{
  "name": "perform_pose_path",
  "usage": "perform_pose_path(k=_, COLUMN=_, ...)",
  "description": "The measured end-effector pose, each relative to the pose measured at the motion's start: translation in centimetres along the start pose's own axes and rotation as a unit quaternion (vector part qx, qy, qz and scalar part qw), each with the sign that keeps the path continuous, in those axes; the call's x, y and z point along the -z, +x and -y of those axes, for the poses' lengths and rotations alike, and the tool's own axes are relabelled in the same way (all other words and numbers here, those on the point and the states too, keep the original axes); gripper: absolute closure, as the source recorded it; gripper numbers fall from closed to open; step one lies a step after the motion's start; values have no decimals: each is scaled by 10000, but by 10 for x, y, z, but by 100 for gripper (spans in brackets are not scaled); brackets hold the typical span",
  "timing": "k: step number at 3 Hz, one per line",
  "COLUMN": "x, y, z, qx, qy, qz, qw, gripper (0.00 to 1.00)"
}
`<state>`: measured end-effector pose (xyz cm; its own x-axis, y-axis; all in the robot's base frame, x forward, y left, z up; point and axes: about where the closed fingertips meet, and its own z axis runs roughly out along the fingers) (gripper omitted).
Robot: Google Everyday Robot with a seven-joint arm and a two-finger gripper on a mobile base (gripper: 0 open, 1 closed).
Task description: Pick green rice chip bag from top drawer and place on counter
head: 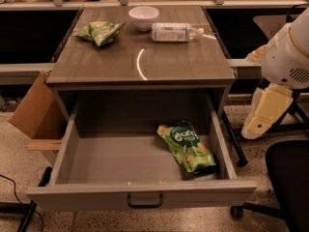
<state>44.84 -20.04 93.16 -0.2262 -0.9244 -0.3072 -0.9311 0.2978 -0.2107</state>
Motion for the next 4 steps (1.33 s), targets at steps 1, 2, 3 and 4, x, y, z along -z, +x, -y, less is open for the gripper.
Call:
perform_pose_path(k=1, x=-44, y=-5, z=7, qx=-123, qy=-206, qz=61, qw=9997, gripper=0)
perform_pose_path(k=2, x=-110, y=-13, z=10, qx=-298, qy=-604, qz=78, qw=9977, gripper=0)
perform_pose_path(k=3, x=-163, y=-22, z=5, qx=-439, qy=-962, qz=184, qw=9942, gripper=0)
perform_pose_path(k=4, x=-210, y=-28, z=-6, qx=-552, qy=-1291, qz=308, qw=9896, gripper=0)
